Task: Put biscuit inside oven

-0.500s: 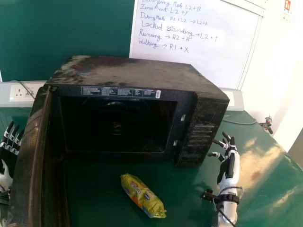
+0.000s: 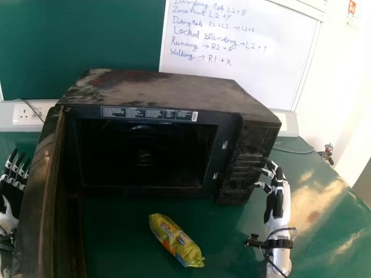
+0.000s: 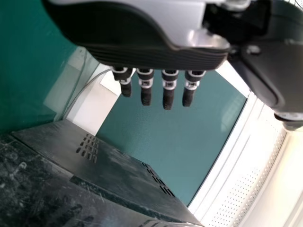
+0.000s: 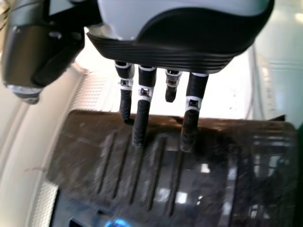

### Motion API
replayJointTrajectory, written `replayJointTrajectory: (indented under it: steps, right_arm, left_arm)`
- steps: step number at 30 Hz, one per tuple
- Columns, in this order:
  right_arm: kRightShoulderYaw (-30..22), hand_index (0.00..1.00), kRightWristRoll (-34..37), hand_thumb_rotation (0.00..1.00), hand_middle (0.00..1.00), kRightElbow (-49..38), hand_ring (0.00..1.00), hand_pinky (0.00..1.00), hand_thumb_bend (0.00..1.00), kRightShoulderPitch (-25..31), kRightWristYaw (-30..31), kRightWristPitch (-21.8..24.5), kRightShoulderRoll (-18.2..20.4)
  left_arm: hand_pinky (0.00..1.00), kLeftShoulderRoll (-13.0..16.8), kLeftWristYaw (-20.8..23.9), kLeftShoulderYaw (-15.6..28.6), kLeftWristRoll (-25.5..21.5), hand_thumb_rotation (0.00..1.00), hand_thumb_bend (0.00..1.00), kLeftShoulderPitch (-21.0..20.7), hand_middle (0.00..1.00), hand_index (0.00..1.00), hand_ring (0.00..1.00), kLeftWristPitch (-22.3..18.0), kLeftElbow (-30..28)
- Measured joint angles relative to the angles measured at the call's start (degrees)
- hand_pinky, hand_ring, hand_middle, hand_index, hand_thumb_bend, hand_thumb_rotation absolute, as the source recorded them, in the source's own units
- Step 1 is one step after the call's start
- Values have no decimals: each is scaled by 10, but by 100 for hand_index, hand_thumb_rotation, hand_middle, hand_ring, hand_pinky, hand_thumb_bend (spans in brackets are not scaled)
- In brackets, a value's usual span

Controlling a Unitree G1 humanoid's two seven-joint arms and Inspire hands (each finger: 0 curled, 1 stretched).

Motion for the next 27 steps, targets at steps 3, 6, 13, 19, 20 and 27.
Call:
replayJointTrajectory:
  steps: [3, 6, 13, 19, 20, 27]
  right_arm:
    - [0, 76, -2, 91, 56, 3, 41, 30, 94, -1, -2, -15, 0]
    - [0, 75, -11, 93, 55, 6, 39, 29, 94, -1, -15, -33, 0]
    - [9, 71, -39, 94, 55, 11, 40, 30, 100, -3, -55, -52, -3]
    - [18, 70, -48, 97, 55, 14, 40, 30, 99, -4, -73, -60, -7]
    - [20, 70, -52, 97, 55, 14, 40, 30, 99, -4, -78, -62, -7]
    - [39, 71, -82, 97, 56, 16, 43, 33, 100, -4, -118, -71, -13]
  left_arm:
    - [62, 0, -1, 0, 0, 0, 11, 0, 78, 90, 68, 0, 2]
    - [57, 1, -5, 0, 0, 0, 10, 0, 78, 90, 67, 0, 6]
    - [55, 1, -7, 0, 0, 0, 11, 0, 77, 89, 66, 0, 5]
    - [59, 0, 1, 0, 0, 0, 11, 1, 78, 90, 67, 1, 0]
    - [59, 0, 1, 0, 0, 0, 11, 1, 78, 90, 67, 1, 0]
    - [63, -3, 1, 0, 0, 0, 11, 1, 79, 91, 68, 1, -4]
